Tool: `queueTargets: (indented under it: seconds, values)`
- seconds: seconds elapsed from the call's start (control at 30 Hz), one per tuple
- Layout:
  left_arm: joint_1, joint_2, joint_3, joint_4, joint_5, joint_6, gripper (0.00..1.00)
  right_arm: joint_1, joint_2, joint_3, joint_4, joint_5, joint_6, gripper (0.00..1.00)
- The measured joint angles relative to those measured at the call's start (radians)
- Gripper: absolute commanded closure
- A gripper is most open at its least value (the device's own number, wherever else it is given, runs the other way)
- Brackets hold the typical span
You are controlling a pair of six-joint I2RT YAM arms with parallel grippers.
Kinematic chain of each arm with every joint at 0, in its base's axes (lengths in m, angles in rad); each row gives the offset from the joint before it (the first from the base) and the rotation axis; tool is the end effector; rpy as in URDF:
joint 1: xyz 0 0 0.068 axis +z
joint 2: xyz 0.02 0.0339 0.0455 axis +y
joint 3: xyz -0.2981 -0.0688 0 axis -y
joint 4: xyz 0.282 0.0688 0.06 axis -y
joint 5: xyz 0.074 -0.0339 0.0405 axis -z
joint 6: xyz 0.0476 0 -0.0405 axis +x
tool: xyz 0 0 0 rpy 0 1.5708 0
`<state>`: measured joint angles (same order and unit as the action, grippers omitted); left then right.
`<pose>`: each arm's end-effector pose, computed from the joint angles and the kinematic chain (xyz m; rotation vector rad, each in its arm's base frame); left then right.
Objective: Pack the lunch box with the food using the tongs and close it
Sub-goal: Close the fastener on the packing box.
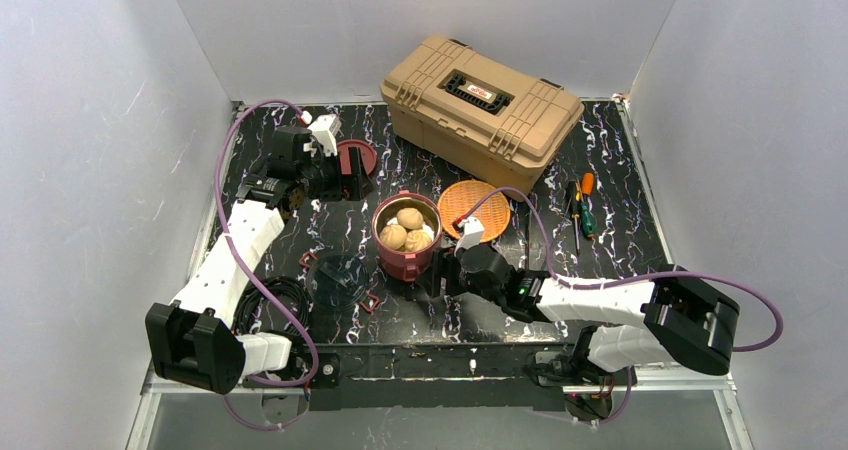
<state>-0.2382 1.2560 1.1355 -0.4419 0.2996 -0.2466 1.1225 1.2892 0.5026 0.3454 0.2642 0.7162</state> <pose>0.3037 -0.0882 0.3589 0.1706 2.1585 -0.6019 0.1357 0.2535 0.1914 -0.2515 2.1007 0.8925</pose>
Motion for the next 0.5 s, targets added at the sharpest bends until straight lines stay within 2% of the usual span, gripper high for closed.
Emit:
queueTargets:
  seconds: [0.13, 0.5]
  values:
    - [0.0, 0.0, 0.0, 0.0, 0.008, -0.002, 0.14, -0.001, -0.004, -0.003, -0.032, 0.049, 0.012, 0.36]
    - [0.0, 0.021, 0.0, 0.016, 0.061, -0.026, 0.14, -0.003, -0.039, -0.01, -0.076, 0.095, 0.005, 0.32]
